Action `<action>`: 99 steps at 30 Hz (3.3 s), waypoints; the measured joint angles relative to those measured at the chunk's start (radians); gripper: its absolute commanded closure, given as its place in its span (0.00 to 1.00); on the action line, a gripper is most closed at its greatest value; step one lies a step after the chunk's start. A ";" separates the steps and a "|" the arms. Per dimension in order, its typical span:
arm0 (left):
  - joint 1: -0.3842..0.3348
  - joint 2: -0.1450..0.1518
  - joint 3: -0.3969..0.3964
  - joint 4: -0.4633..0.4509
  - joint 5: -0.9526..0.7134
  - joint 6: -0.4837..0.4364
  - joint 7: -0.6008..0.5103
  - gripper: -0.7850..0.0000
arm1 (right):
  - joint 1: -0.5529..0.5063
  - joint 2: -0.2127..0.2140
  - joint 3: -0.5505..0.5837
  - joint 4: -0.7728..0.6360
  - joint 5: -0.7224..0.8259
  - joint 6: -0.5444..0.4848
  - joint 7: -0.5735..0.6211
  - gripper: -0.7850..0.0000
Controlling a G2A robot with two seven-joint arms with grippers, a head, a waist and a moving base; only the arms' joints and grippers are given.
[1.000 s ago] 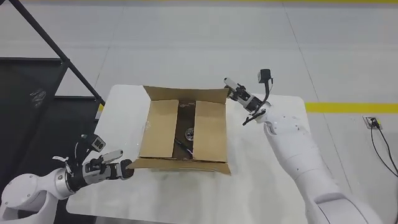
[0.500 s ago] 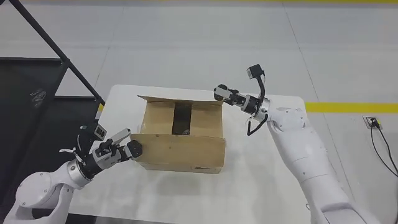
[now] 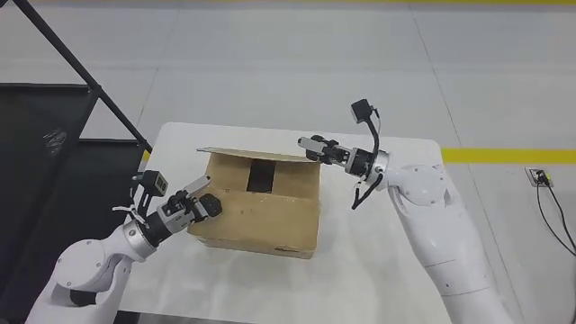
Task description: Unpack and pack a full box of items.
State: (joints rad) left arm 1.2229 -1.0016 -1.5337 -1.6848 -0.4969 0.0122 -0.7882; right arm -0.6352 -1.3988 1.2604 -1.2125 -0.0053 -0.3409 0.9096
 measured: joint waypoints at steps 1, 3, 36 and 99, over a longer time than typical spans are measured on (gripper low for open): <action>-0.002 0.000 0.002 0.000 0.001 -0.001 0.000 0.00 | -0.006 0.001 -0.003 -0.011 0.007 0.021 0.005 0.00; -0.005 -0.001 0.007 0.001 0.005 -0.002 0.001 0.00 | -0.016 0.001 -0.011 -0.033 0.025 0.065 0.016 0.00; -0.058 -0.017 0.070 0.047 0.058 -0.056 0.120 0.00 | -0.080 -0.005 -0.121 -0.014 0.205 0.249 0.006 0.00; 0.108 0.001 -0.149 0.226 0.173 -0.093 0.284 0.00 | 0.016 -0.022 -0.224 0.187 0.161 -0.065 -0.103 0.00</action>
State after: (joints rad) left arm 1.3314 -1.0005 -1.6828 -1.4593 -0.3239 -0.0809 -0.5040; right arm -0.6190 -1.4211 1.0361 -1.0257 0.1553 -0.4057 0.8064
